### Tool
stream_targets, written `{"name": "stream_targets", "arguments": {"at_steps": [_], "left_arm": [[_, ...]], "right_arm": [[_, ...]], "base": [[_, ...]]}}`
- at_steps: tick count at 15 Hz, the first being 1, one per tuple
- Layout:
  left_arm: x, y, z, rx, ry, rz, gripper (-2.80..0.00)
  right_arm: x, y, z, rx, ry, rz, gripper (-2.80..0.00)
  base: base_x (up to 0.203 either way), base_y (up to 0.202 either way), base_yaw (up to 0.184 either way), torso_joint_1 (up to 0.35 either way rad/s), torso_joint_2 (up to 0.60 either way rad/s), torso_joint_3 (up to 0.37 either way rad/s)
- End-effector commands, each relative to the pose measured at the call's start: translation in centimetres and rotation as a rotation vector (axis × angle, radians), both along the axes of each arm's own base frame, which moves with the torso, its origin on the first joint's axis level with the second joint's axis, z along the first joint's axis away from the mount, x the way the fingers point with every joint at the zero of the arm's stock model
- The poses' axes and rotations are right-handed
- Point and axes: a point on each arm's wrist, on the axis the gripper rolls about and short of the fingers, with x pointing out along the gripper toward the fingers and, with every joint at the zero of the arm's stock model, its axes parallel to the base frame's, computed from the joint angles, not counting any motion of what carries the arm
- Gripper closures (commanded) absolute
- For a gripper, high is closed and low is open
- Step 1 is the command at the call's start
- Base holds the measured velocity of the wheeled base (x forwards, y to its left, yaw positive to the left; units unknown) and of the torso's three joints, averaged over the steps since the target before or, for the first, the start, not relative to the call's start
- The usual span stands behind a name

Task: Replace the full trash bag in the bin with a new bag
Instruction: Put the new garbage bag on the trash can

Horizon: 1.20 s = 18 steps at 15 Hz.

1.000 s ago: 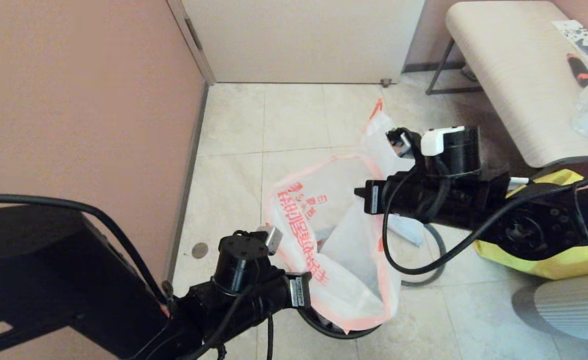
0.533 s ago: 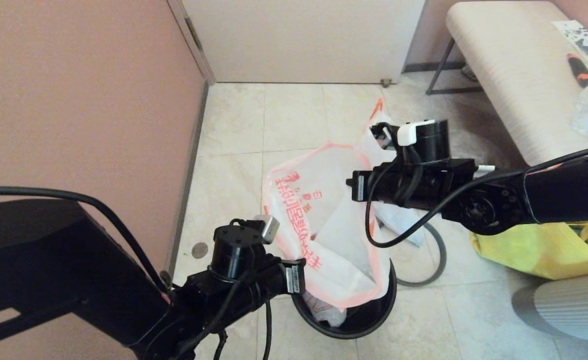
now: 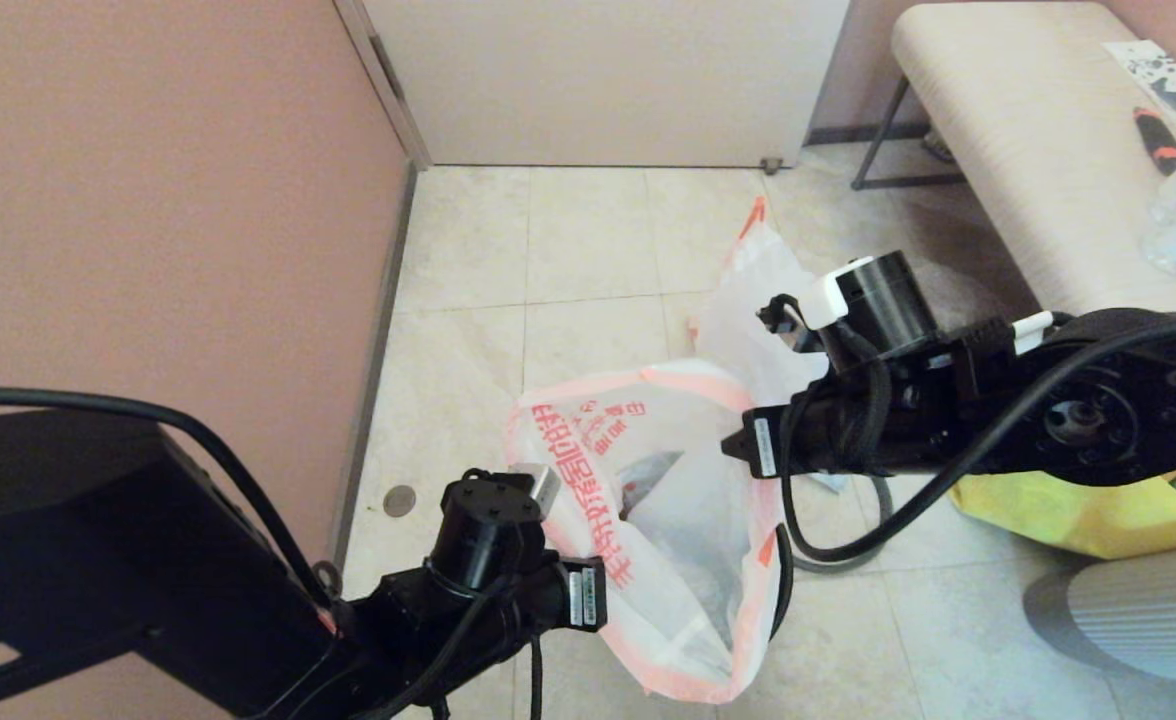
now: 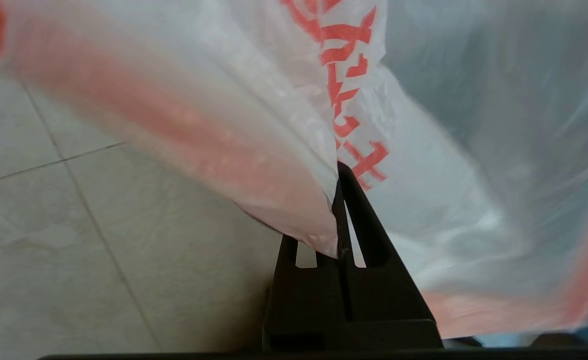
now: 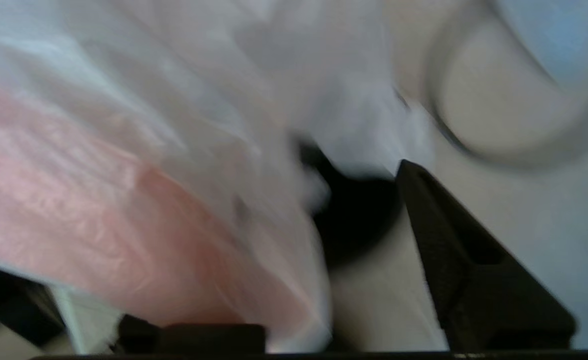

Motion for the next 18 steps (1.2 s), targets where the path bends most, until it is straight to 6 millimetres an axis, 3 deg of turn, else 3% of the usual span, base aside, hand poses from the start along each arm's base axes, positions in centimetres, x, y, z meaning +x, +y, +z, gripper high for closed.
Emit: {"name": "stream_targets", "arguments": {"at_steps": [1, 6, 9, 12, 15, 18], "left_arm": [[0.1, 0.1, 0.7, -0.026, -0.013, 0.011, 0.00], [-0.1, 0.4, 1.6, -0.055, -0.028, 0.020, 0.00], [-0.1, 0.2, 1.7, -0.057, -0.028, 0.014, 0.00], [-0.1, 0.3, 1.7, -0.060, -0.029, 0.014, 0.00], [0.0, 0.1, 2.0, -0.070, -0.038, 0.010, 0.00], [0.0, 0.2, 2.2, -0.086, -0.036, 0.018, 0.00]], "right_arm": [[-3.8, -1.3, 1.4, -0.112, 0.105, -0.062, -2.80], [-7.0, -2.5, 2.8, 0.034, 0.182, 0.105, -2.80], [-9.7, -4.3, 3.4, 0.126, 0.230, 0.268, -2.80], [-10.1, -5.6, 3.2, 0.134, 0.236, 0.404, -2.80], [-9.8, -4.7, 1.1, 0.150, 0.341, 0.312, -2.80], [-8.5, -2.8, -2.6, 0.153, 0.341, 0.202, -2.80]], "base": [[0.000, 0.000, 0.000, 0.000, 0.00, 0.000], [0.000, 0.000, 0.000, 0.000, 0.00, 0.000], [0.000, 0.000, 0.000, 0.000, 0.00, 0.000], [0.000, 0.000, 0.000, 0.000, 0.00, 0.000], [0.000, 0.000, 0.000, 0.000, 0.00, 0.000], [0.000, 0.000, 0.000, 0.000, 0.00, 0.000]]}}
